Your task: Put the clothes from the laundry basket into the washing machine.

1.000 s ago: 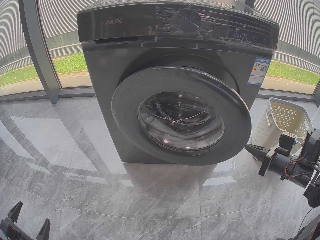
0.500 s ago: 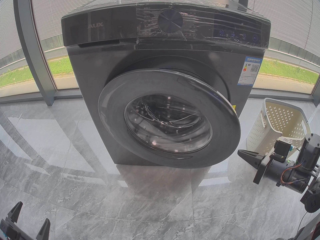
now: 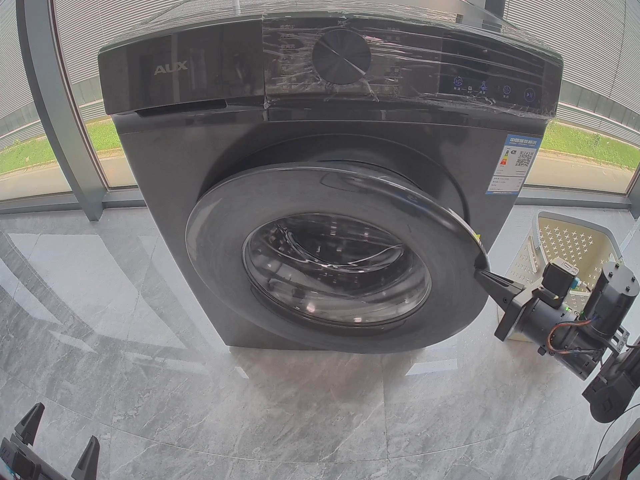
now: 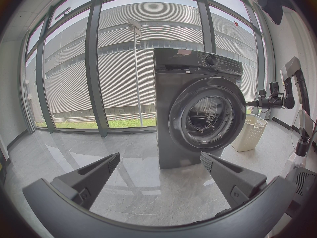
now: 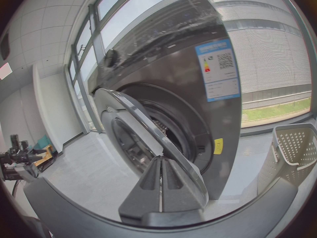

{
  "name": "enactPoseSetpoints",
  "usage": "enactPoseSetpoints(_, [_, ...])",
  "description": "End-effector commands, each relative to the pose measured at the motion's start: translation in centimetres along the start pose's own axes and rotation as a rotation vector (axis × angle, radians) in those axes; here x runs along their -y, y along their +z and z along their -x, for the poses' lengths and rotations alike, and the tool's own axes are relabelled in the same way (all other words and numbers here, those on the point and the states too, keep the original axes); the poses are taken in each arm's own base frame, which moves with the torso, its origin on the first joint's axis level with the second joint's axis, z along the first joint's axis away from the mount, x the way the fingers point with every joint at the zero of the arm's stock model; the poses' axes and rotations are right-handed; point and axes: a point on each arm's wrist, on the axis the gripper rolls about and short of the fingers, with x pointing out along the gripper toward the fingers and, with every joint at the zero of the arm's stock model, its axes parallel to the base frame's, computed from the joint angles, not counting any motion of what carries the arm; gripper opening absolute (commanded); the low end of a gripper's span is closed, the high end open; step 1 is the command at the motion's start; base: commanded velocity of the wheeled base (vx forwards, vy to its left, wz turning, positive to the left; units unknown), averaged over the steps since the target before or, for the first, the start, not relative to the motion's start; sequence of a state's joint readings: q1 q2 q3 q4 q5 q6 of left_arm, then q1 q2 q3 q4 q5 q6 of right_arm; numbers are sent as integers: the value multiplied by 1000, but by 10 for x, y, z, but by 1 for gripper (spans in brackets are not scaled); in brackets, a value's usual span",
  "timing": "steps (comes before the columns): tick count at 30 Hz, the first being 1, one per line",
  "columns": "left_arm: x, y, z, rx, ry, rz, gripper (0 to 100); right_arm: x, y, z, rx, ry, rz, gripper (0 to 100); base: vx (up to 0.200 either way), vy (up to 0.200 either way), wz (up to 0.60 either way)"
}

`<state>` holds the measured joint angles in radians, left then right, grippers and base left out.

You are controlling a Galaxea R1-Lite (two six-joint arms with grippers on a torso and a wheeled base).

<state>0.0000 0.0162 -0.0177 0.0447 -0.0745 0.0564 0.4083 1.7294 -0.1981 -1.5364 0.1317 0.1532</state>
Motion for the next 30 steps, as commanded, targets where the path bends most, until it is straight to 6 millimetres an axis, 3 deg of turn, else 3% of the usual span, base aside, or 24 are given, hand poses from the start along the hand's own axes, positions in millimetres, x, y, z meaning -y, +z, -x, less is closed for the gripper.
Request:
enactPoseSetpoints(1, [0, -5, 0, -1, -1, -2, 100, 4, -8, -14, -14, -30, -13, 0, 0, 0, 0])
enactPoseSetpoints(5, [0, -5, 0, -1, -1, -2, 100, -2, -6, -5, -16, -2, -10, 0, 0, 0, 0])
enactPoseSetpoints(14, [0, -5, 0, 0, 1, 6, 100, -37, -35, 23, -191, 190, 5, 0, 22, 0, 0])
enactPoseSetpoints(27, [0, -5, 0, -1, 1, 3, 100, -33, -12, -2, -49, 143, 2, 0, 200, 0, 0])
enactPoseSetpoints(30, [0, -5, 0, -1, -1, 1, 100, -21, 1, -15, 29, 57, -5, 0, 67, 0, 0])
